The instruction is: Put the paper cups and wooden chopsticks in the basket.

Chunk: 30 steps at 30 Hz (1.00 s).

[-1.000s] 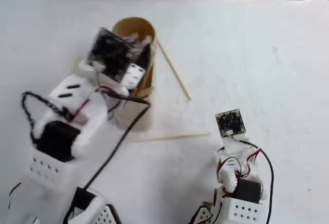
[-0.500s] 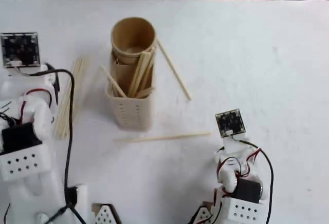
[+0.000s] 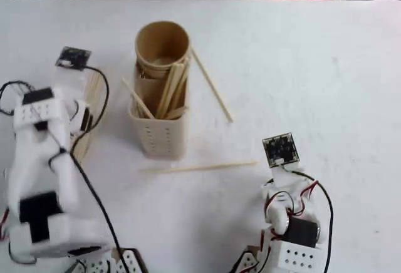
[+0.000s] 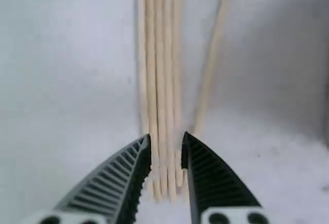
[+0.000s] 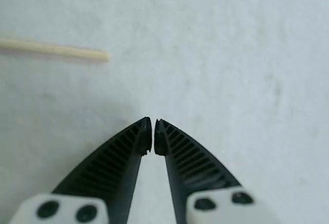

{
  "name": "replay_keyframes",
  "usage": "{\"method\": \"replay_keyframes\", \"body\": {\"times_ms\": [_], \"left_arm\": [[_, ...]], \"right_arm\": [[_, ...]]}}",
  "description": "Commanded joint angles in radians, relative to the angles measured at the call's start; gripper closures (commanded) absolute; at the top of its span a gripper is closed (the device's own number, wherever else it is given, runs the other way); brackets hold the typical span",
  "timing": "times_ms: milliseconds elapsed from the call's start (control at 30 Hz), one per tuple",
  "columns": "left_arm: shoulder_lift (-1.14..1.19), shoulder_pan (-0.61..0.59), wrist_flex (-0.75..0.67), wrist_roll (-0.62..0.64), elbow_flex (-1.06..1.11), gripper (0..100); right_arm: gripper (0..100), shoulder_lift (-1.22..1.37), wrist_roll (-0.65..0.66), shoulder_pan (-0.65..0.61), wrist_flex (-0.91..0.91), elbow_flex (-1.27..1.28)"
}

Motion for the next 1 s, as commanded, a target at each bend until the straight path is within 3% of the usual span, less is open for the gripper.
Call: {"method": "replay_keyframes", "body": {"times_ms": [0, 233, 600, 867, 967], "left_arm": [[0.185, 0.050, 0.080, -0.084, -0.218, 88], [0.338, 0.117, 0.092, -0.129, -0.368, 88], [0.519, 0.124, 0.066, -0.135, -0.483, 88], [0.601, 0.136, 0.230, -0.149, -0.588, 88], [0.621, 0.139, 0.255, -0.173, -0.608, 94]], "right_arm": [[97.4, -0.007, 0.009, 0.012, 0.002, 0.009], [97.4, -0.007, 0.009, 0.012, 0.002, 0.009], [97.4, -0.007, 0.009, 0.012, 0.002, 0.009], [97.4, -0.007, 0.009, 0.012, 0.002, 0.009], [97.4, -0.007, 0.009, 0.012, 0.002, 0.009]]}}
